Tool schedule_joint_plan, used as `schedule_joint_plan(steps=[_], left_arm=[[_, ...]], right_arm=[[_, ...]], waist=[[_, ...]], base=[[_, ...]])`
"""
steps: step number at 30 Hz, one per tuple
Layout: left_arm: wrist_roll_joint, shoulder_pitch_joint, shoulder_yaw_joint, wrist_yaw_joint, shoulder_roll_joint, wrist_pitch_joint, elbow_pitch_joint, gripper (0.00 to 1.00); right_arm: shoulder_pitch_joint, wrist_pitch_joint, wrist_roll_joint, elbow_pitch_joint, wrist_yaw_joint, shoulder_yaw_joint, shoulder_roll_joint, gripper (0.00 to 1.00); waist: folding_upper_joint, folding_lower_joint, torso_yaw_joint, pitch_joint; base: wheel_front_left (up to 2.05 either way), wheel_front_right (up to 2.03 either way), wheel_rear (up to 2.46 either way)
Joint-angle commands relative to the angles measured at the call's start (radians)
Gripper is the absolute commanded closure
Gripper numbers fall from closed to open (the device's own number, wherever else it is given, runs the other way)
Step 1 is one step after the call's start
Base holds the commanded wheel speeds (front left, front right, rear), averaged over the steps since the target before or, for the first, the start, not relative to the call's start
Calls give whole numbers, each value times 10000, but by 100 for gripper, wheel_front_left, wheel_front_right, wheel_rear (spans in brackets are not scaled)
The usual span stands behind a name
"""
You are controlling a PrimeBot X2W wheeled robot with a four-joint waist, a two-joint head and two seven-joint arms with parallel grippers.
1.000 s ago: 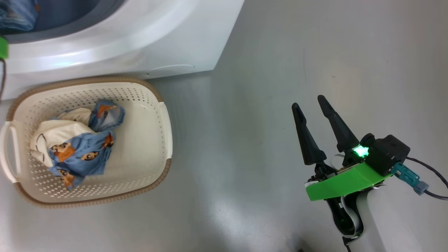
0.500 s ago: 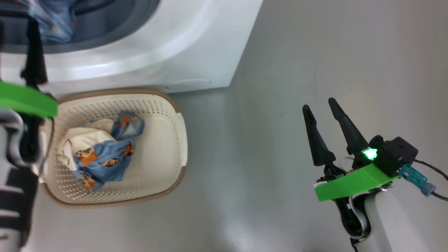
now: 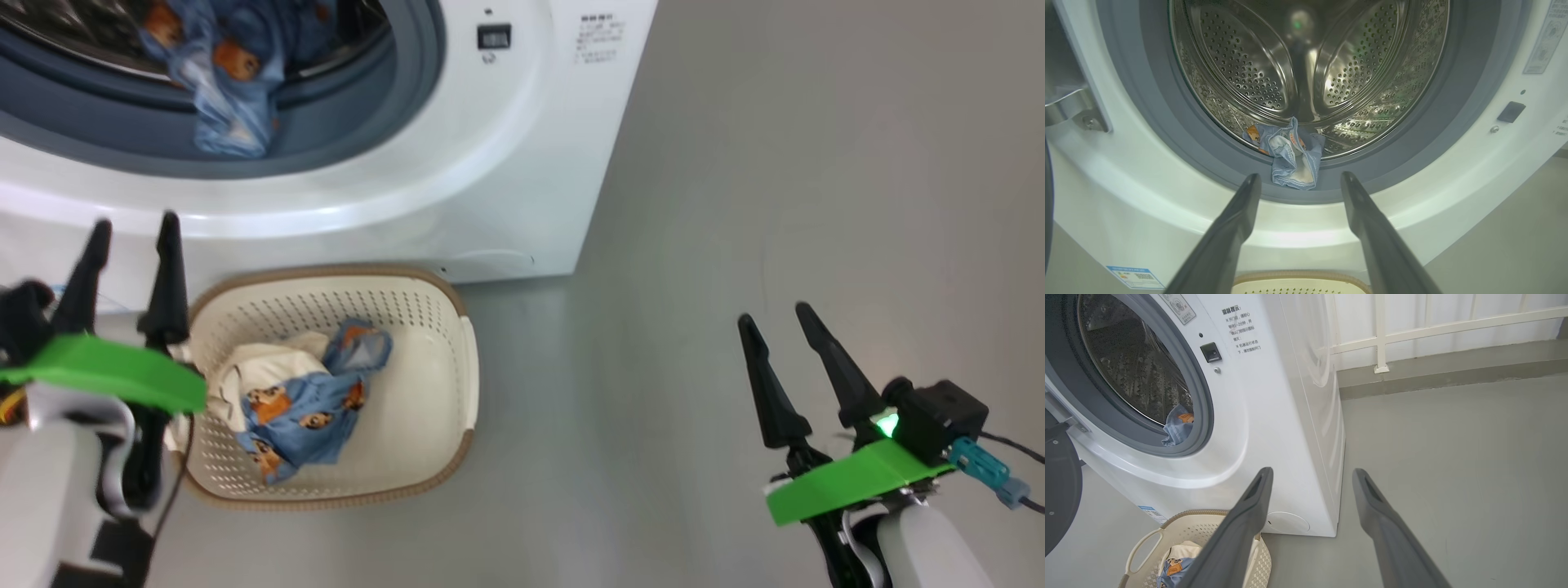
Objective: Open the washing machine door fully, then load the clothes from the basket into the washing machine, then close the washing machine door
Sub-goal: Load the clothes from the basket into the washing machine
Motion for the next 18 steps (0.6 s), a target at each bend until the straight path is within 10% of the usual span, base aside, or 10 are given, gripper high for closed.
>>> schedule_joint_plan(steps=[1, 18], left_arm=[[112, 291, 478, -14, 297, -53, -371, 0], [841, 3170, 1338, -14, -238, -53, -1542, 0]], right_arm=[[281, -48, 86, -150, 16, 134, -134, 0], [1515, -48, 415, -13, 16, -236, -557, 0]], waist=[[0, 0, 312, -568], [0, 0, 701, -2083]], base=[[0, 0, 0], [0, 0, 0]])
